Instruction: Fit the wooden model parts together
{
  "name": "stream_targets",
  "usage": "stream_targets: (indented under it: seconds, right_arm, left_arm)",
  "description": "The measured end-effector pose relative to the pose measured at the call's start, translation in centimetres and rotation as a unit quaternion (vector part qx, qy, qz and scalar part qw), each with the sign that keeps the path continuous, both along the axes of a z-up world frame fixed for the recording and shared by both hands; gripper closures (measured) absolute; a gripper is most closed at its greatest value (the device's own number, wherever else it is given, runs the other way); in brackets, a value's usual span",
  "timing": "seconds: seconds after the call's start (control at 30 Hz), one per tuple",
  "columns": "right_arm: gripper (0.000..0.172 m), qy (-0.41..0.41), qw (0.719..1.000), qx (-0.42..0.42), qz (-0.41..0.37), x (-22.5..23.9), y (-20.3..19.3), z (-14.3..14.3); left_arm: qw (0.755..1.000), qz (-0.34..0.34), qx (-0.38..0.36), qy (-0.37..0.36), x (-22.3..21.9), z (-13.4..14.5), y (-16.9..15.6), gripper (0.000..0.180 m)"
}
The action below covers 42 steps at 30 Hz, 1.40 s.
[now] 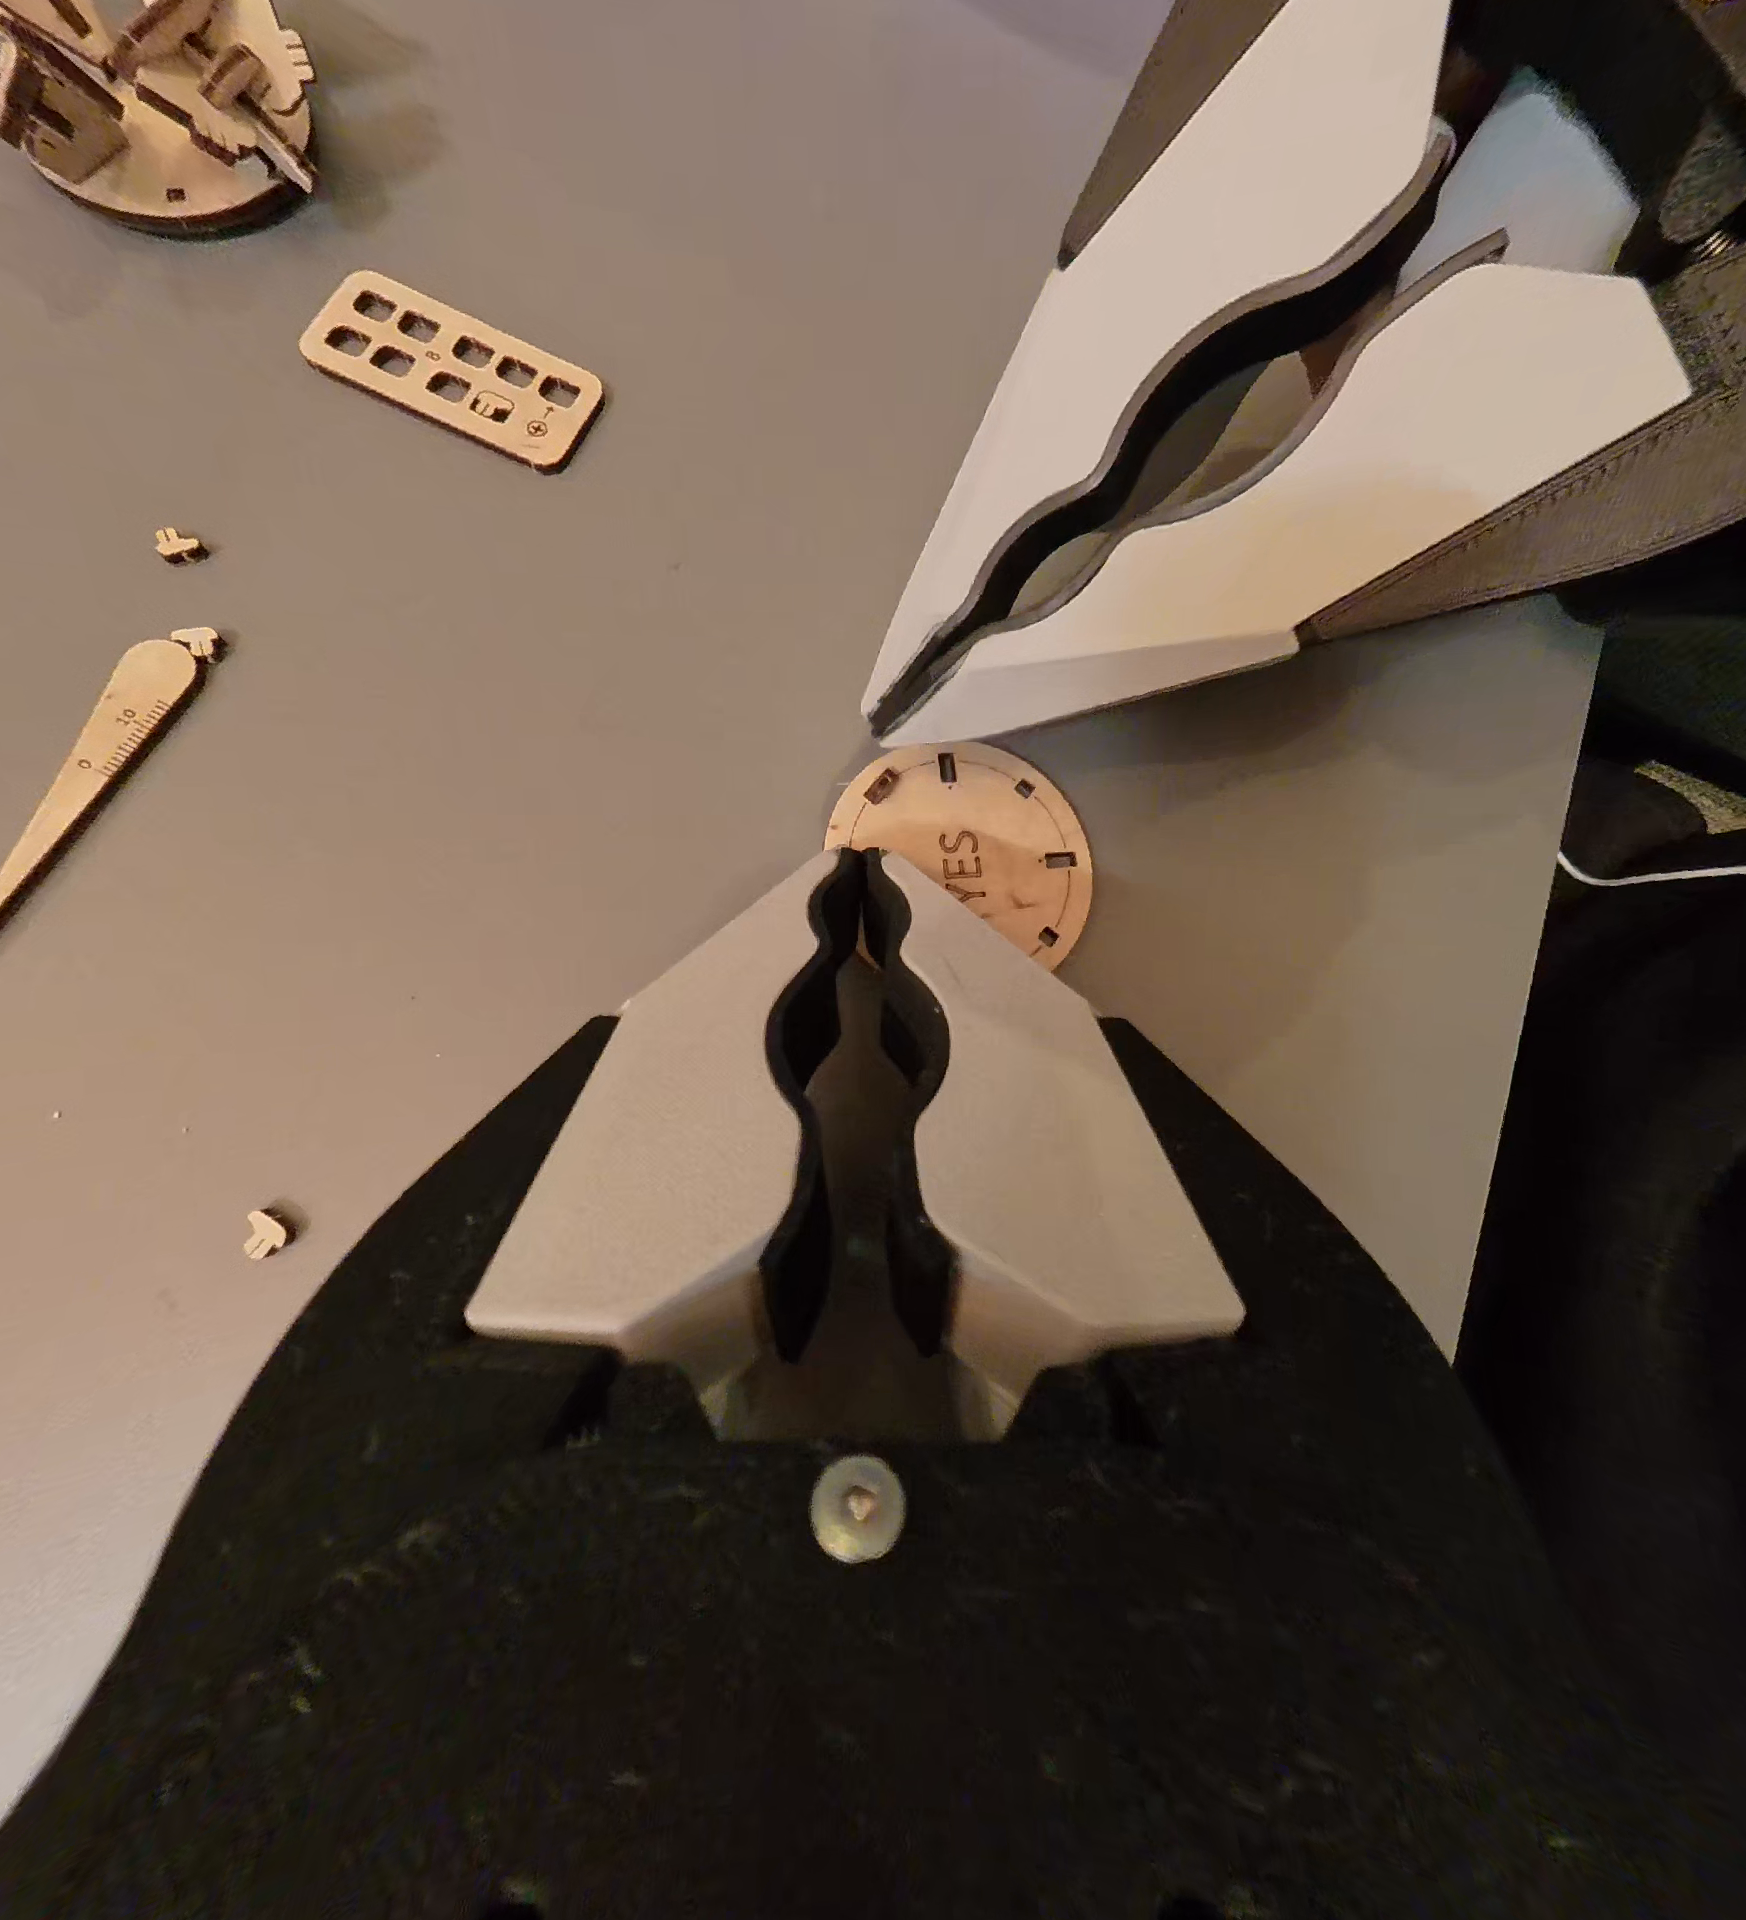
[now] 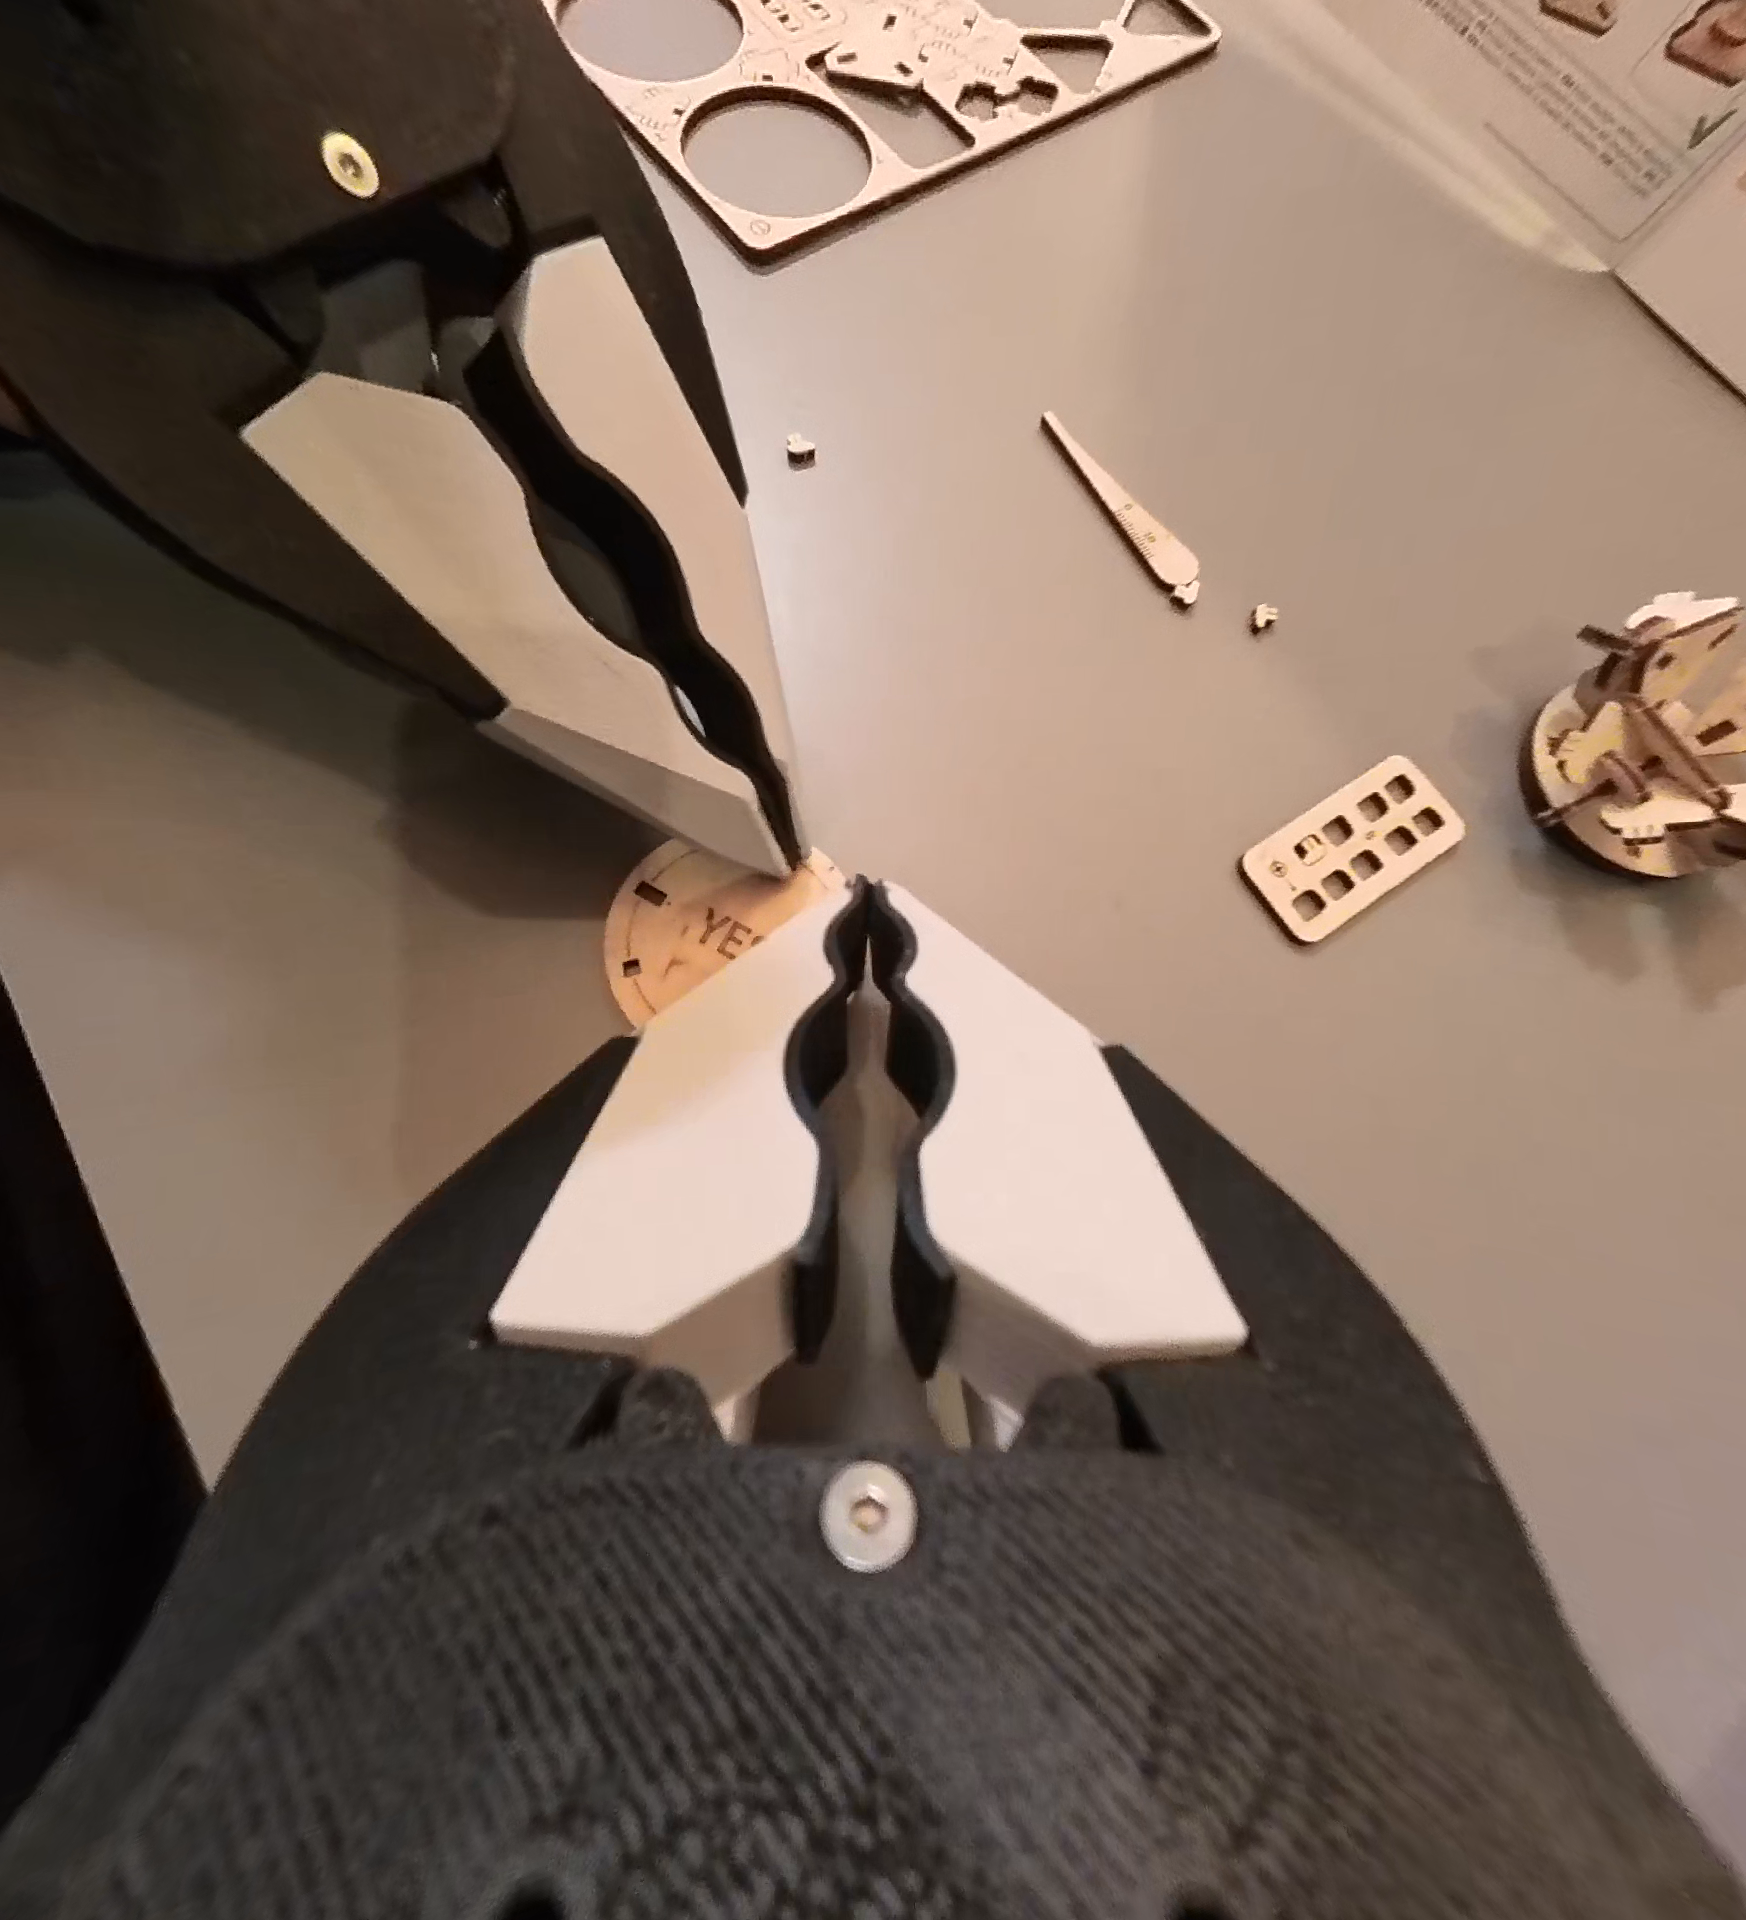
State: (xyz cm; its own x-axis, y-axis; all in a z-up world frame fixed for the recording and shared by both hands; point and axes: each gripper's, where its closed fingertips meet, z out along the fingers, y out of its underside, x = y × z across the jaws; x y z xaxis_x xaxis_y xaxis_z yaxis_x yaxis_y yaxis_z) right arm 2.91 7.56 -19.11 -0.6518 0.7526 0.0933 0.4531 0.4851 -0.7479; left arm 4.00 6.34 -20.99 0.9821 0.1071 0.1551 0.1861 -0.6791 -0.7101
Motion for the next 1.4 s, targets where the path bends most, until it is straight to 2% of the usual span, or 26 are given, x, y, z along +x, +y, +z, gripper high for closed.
stream_targets:
  seconds: [0.27,0.4,0.53,0.67,0.8,0.93,1.07,1.27,1.33,1.4]
  right_arm:
    - [0.172,-0.023,1.0,0.018,0.001,0.2,-0.5,-1.0]
    - [0.172,-0.003,1.0,0.011,-0.01,-0.1,-0.2,0.1]
    - [0.172,-0.032,0.999,0.012,-0.007,0.1,-0.1,-1.0]
    - [0.172,-0.002,1.0,-0.006,-0.014,-0.1,0.0,0.7]
    - [0.172,-0.032,0.999,0.011,-0.005,0.1,-0.4,-1.0]
    - [0.172,0.01,1.0,-0.004,-0.009,-0.1,-0.5,1.3]
    - [0.172,-0.024,1.0,0.015,0.001,-0.1,-0.9,-1.2]
    - [0.172,0.014,1.0,0.003,-0.015,-0.5,-0.5,1.6]
    - [0.172,0.009,1.0,0.004,-0.016,-0.4,-0.5,1.3]
    - [0.172,-0.016,1.0,0.01,-0.013,-0.2,-0.6,-0.3]
  left_arm:
    - [1.0,-0.002,0.002,-0.019,0.1,0.0,0.0,0.18]
    - [1.0,-0.002,0.001,-0.02,0.1,0.0,0.0,0.18]
    - [1.0,-0.002,0.002,-0.024,0.1,0.0,-0.1,0.18]
    - [1.0,-0.002,0.001,-0.021,0.1,0.0,-0.1,0.18]
    - [1.0,-0.003,0.002,-0.024,0.1,0.0,-0.1,0.18]
    - [1.0,-0.003,0.001,-0.021,0.1,0.0,-0.1,0.18]
    - [1.0,-0.004,0.002,-0.027,0.1,0.0,-0.1,0.18]
    - [1.0,-0.004,0.002,-0.029,0.2,0.0,-0.1,0.18]
    - [0.999,-0.004,0.002,-0.032,0.2,0.0,-0.1,0.18]
    - [0.999,-0.004,0.002,-0.032,0.2,0.0,-0.1,0.18]
